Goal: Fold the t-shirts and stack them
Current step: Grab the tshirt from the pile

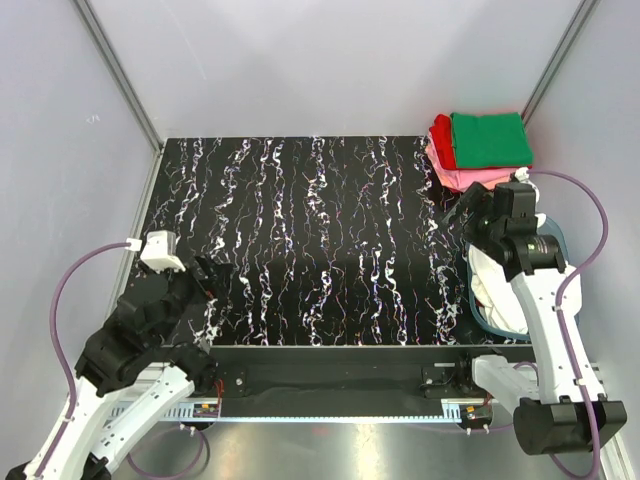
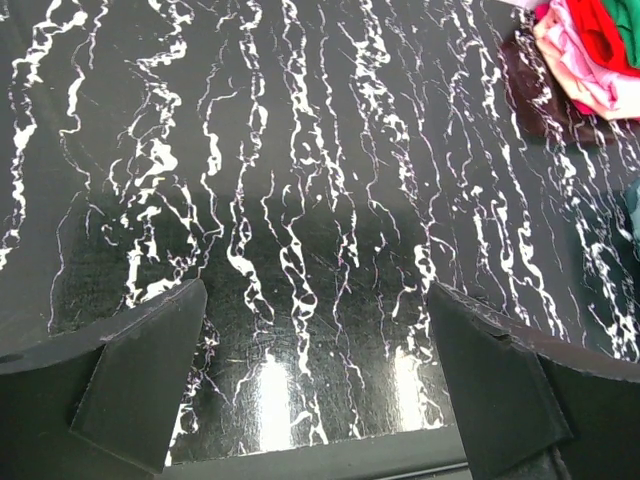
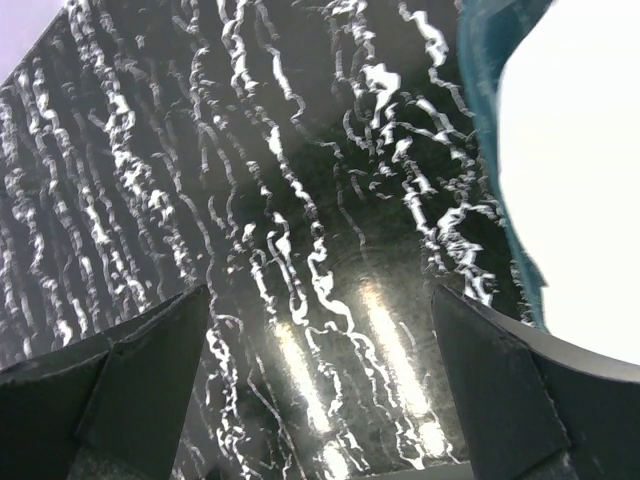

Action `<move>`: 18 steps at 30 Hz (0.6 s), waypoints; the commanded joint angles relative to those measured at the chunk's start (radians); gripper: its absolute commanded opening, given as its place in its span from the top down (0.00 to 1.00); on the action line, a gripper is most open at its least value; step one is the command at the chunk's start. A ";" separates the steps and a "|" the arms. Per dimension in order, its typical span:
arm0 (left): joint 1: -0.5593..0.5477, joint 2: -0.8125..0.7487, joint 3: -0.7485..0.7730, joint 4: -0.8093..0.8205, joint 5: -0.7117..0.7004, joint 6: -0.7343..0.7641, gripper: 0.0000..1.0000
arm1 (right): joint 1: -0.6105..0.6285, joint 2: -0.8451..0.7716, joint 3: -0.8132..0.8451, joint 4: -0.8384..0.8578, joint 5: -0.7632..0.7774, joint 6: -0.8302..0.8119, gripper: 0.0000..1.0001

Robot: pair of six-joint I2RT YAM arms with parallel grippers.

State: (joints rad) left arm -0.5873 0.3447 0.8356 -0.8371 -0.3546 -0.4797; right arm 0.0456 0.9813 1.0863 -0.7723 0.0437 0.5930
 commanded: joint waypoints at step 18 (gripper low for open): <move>-0.003 0.043 0.016 -0.014 -0.040 -0.043 0.01 | -0.237 0.497 0.293 -0.114 0.281 -0.142 0.01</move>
State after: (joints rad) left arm -0.5880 0.4038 0.8410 -0.8963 -0.3977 -0.5320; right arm -0.1783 1.4475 1.3430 -0.8772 0.2794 0.4854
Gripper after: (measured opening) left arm 0.987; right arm 0.993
